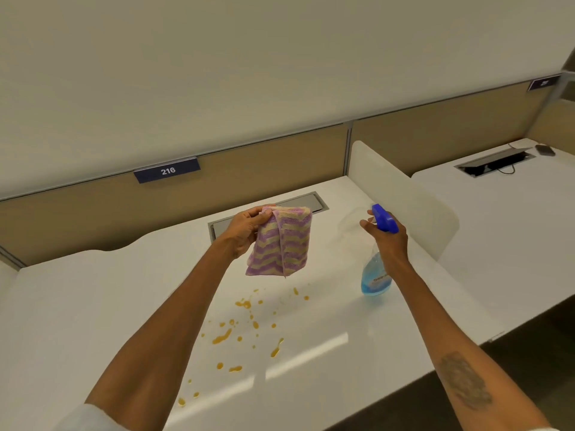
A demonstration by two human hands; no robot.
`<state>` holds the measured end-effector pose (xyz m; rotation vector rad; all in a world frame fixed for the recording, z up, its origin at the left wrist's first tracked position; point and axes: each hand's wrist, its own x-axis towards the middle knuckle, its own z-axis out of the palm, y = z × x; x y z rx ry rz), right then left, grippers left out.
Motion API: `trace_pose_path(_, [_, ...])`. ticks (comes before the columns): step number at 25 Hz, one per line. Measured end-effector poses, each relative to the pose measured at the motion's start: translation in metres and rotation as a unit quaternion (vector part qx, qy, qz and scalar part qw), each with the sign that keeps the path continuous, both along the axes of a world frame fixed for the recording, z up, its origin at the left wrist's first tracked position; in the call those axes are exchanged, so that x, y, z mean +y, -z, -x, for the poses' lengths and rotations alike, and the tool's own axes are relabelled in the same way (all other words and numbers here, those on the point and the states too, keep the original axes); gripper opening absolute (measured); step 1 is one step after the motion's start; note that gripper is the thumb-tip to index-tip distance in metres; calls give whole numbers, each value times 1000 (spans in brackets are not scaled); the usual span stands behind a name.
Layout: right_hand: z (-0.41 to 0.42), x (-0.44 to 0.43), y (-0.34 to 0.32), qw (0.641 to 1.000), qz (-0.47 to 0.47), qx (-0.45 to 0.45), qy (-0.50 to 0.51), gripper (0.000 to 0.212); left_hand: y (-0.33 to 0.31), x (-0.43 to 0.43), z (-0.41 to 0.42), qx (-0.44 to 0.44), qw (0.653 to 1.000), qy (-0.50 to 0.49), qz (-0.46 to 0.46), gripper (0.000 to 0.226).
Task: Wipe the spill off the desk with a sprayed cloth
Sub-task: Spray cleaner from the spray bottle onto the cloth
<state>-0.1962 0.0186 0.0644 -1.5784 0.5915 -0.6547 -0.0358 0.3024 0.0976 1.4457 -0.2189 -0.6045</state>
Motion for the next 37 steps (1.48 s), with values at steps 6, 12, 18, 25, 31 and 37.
trace_pose_path(6, [12,-72,15,999,19,29,18,43,22,-41,5,6,999,33,-12,33])
trace_pose_path(12, [13,-117,23,999,8,41,29,46,36,-67,4,17,999,42,-9,29])
trace_pose_path(18, [4,-131,31,998,-28,24,60,48,47,-75,-1,24,999,48,-4,24])
trace_pose_path(25, [2,-126,34,994,-40,30,101,65,45,-64,-3,27,999,44,8,23])
trace_pose_path(31, [19,-94,49,990,-32,24,134,94,33,-43,2,21,999,46,20,23])
trace_pose_path(37, [33,-46,63,982,-76,28,170,105,19,-11,11,9,998,52,30,28])
